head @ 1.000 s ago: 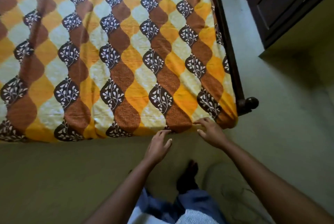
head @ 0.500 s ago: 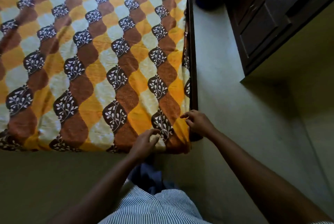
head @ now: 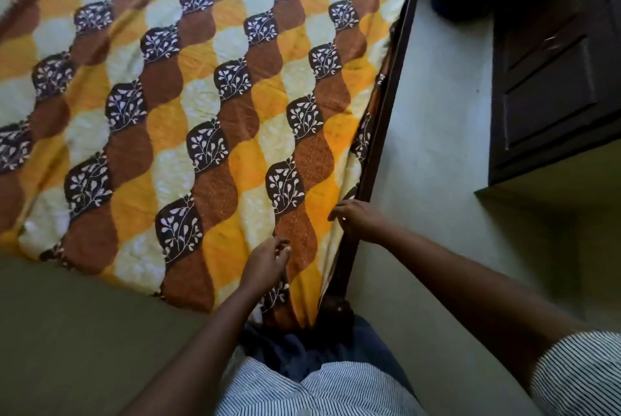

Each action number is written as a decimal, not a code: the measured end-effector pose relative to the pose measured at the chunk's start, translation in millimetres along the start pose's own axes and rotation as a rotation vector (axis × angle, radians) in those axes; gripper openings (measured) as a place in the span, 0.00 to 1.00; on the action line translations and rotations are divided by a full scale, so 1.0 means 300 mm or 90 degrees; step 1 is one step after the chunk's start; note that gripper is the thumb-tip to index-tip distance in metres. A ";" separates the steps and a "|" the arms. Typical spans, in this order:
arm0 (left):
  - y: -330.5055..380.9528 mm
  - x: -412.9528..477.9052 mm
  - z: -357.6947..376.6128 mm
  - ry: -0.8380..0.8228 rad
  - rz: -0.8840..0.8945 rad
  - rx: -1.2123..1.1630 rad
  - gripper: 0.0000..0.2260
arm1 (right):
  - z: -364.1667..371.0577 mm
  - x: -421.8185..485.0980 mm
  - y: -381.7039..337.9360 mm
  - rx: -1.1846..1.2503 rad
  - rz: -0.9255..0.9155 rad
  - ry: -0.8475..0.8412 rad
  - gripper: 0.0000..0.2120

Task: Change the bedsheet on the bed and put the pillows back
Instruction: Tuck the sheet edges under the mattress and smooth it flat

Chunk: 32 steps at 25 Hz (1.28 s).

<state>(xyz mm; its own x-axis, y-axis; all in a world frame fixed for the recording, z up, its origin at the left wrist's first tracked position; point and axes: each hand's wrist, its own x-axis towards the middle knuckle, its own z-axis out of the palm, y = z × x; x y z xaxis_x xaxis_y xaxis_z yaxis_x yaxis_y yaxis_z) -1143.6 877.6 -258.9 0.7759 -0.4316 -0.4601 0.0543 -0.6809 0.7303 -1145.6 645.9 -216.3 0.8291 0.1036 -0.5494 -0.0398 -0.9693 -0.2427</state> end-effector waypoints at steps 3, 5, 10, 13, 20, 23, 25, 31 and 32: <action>0.006 0.019 0.083 0.066 -0.075 -0.008 0.13 | -0.006 0.109 0.075 -0.099 -0.101 -0.082 0.20; 0.030 0.045 0.168 0.106 -0.128 -0.019 0.14 | -0.014 0.177 0.138 -0.170 -0.182 -0.109 0.22; 0.141 0.091 0.368 0.181 -0.279 0.058 0.18 | -0.011 0.311 0.267 -0.266 -0.404 -0.090 0.20; 0.186 0.075 0.465 0.228 -0.313 0.165 0.18 | 0.024 0.383 0.334 -0.257 -0.556 -0.069 0.16; 0.224 0.049 0.536 0.330 -0.339 0.114 0.05 | -0.040 0.368 0.393 -0.222 -0.618 -0.056 0.08; 0.238 0.048 0.565 0.313 -0.354 0.091 0.08 | -0.059 0.343 0.402 -0.253 -0.580 -0.101 0.09; 0.237 0.060 0.551 0.307 -0.399 0.056 0.09 | -0.053 0.360 0.383 -0.301 -0.547 -0.127 0.10; 0.239 0.059 0.512 0.127 -0.523 0.019 0.23 | -0.048 0.424 0.343 -0.333 -0.469 -0.266 0.11; 0.224 0.060 0.502 0.098 -0.547 -0.034 0.25 | -0.050 0.426 0.338 -0.343 -0.465 -0.285 0.12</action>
<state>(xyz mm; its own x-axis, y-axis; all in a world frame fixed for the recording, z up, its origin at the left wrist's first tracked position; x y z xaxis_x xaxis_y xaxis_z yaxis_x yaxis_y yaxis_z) -1220.7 735.1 -294.2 0.5292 0.3057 -0.7915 0.6855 -0.7037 0.1865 -1035.2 557.5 -299.0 0.2594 0.6790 -0.6868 0.7428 -0.5947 -0.3074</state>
